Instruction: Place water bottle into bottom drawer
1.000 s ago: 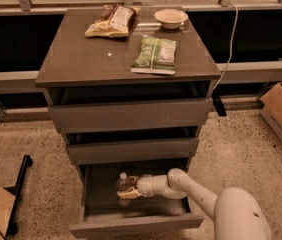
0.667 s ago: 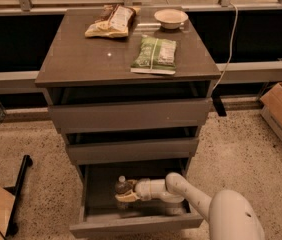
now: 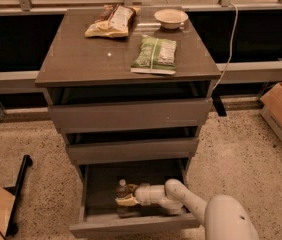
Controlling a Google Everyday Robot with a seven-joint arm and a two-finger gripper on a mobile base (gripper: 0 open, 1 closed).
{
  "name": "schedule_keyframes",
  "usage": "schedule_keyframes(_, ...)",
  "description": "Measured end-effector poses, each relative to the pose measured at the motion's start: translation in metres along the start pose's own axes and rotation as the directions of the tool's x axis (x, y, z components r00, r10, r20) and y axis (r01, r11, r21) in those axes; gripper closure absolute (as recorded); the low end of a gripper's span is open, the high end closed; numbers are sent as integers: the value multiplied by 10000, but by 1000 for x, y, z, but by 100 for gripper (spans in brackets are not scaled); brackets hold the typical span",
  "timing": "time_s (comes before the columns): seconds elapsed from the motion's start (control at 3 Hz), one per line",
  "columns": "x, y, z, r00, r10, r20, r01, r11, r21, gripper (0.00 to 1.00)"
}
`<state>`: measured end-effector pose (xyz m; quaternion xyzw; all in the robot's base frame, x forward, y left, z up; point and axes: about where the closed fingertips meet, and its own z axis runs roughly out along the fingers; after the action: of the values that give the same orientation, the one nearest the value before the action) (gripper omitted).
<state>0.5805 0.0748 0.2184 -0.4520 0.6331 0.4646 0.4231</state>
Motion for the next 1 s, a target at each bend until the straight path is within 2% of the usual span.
schedule_keyframes(0.33, 8, -3, 1, 9999, 111, 1, -111, 9997, 210, 35)
schedule_keyframes(0.67, 7, -1, 3, 9999, 117, 10, -117, 9998, 160, 12)
schedule_keyframes(1.0, 7, 0, 5, 9999, 124, 17, -124, 9998, 128, 0)
